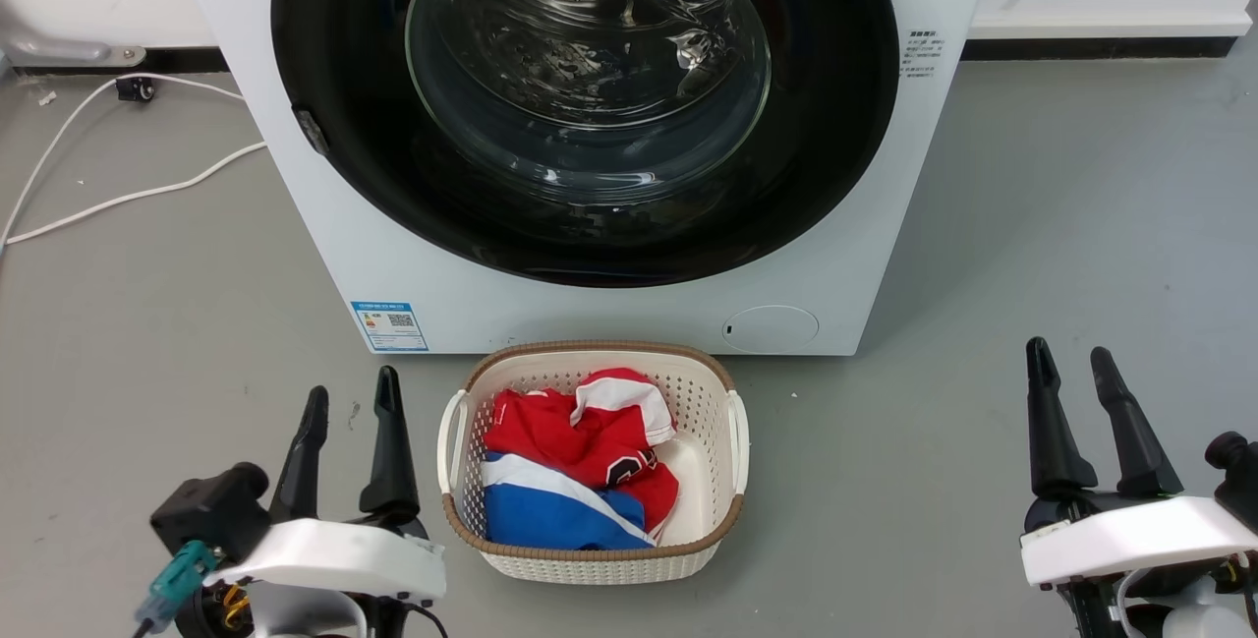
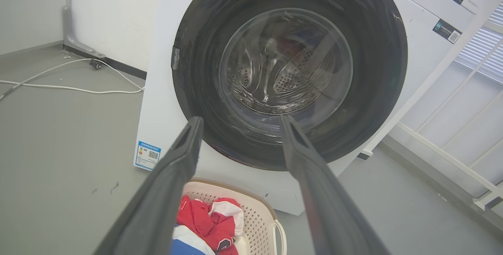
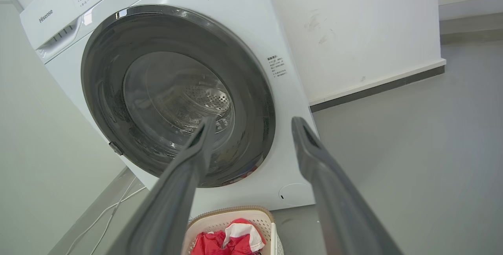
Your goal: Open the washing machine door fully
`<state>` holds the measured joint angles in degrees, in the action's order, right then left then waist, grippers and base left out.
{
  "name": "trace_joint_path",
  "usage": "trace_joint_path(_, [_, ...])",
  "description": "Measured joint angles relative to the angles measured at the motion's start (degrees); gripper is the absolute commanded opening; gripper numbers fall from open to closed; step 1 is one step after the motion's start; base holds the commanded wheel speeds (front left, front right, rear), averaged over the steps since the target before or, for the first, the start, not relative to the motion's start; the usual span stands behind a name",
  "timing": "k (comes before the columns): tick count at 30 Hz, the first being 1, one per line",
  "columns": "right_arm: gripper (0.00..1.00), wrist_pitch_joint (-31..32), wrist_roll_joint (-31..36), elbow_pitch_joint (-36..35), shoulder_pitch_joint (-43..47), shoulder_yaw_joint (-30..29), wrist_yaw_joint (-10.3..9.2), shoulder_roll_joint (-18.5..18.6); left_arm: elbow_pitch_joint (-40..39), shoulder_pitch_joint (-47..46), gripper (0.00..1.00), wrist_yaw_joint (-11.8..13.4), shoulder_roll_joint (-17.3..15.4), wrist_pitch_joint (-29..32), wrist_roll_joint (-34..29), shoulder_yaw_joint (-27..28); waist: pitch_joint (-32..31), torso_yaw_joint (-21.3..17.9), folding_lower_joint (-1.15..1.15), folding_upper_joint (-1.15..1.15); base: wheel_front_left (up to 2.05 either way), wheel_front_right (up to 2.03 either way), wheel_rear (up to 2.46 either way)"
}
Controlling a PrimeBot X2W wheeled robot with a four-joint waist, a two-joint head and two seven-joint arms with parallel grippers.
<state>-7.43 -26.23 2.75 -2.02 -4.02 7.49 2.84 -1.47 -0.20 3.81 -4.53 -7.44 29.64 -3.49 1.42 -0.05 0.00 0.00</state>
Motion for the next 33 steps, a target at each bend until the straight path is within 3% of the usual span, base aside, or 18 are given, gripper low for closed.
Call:
trace_joint_path(14, [1.00,-2.14,11.26,-0.77,0.90,0.67,0.00,0.01,-1.25,0.27,1.00,10.55,-6.41,-2.15,-9.12,-11.72,-0.11,0.08,0.00,0.00,0.00,0.00,0.00])
trace_joint_path(23, [1.00,-3.22,17.55,-1.44,0.95,1.36,0.01,0.01,-0.94,-0.10,1.00,15.69,-9.47,-3.35,-13.06,-17.49,0.20,0.13,0.00,0.00,0.00,0.00,0.00])
trace_joint_path(29, [1.00,-4.02,20.24,-1.88,1.15,1.34,0.01,0.01,-1.20,-0.03,1.00,16.34,-8.50,-4.03,-12.02,-16.89,0.27,0.21,0.00,0.00,0.00,0.00,0.00])
trace_joint_path(33, [1.00,-4.49,21.35,-2.10,1.18,1.23,0.01,0.02,-1.46,1.18,1.00,11.88,-6.49,-4.45,-10.69,-13.29,0.23,0.26,0.00,0.00,0.00,0.00,0.00])
